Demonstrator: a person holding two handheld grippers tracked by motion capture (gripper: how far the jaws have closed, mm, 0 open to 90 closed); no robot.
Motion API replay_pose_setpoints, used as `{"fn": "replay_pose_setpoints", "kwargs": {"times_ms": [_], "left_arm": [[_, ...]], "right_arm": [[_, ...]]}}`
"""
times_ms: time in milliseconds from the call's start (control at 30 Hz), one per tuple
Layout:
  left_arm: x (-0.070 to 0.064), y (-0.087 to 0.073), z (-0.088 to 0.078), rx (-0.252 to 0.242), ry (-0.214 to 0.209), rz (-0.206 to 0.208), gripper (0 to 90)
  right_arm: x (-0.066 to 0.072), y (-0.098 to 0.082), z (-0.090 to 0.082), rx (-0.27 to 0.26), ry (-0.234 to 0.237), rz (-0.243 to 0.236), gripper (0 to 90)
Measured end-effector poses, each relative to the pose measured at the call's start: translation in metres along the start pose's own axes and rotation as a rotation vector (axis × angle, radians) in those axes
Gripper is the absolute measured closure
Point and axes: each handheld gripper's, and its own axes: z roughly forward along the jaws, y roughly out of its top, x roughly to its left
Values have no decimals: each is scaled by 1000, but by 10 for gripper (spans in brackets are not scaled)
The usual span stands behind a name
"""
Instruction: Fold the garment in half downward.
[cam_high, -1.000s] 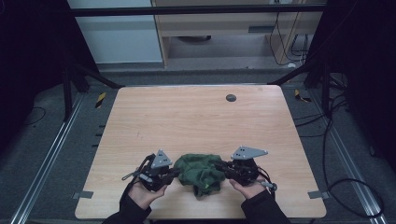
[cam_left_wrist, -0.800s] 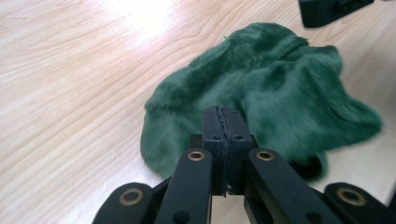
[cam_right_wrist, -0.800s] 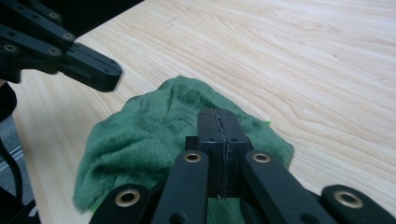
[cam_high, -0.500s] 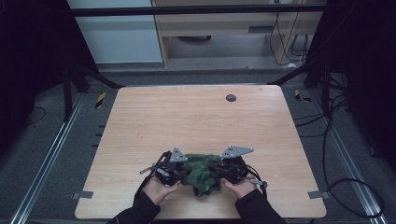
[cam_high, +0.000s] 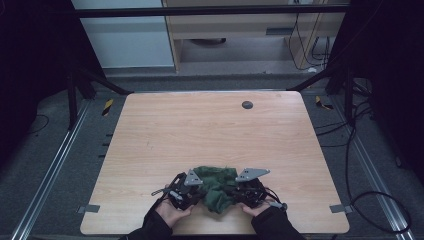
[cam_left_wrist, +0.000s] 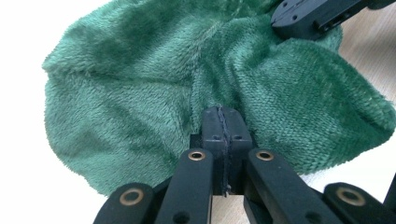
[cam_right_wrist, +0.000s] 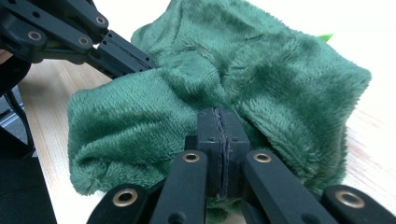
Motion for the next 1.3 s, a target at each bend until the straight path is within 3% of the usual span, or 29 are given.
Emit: {"fn": "replay_pose_setpoints", "kwargs": {"times_ms": [100,300,400,567,633,667,733,833,867,967,1000,1133,1167,1300], "left_arm": [[1,0,-2,-6,0,-3,897],[8,4,-20,-60,41,-18,874],[20,3,-32,-81,76,-41,846],[39,-1,-43,-104,123,-93,787],[42,-3,-44,-110,133,-99,773],[45,-4,-45,-109,140,-102,735],[53,-7,-46,-121,158,-131,686],[58,-10,-49,-130,168,-141,651],[61,-12,-51,-135,178,-147,601],[70,-19,-56,-146,207,-161,526],[77,-24,-59,-150,227,-180,506],[90,-34,-64,-149,252,-207,437],[94,-37,-66,-146,257,-221,424],[110,-50,-74,-145,292,-268,385]], "right_arm": [[0,1,0,1,-2,0,889],[-1,8,-12,-53,-20,-1,844],[-12,13,-26,-103,-67,16,816],[-26,11,-40,-131,-125,46,798],[-28,11,-42,-131,-130,54,792],[-34,9,-45,-130,-159,62,771],[-38,8,-47,-121,-178,69,743],[-44,5,-49,-111,-212,71,713],[-50,1,-52,-103,-244,84,672],[-56,-2,-55,-95,-271,97,632],[-62,-5,-58,-90,-311,111,591],[-72,-10,-62,-83,-359,132,522],[-78,-14,-64,-85,-396,136,475],[-87,-20,-67,-74,-438,160,400]]}}
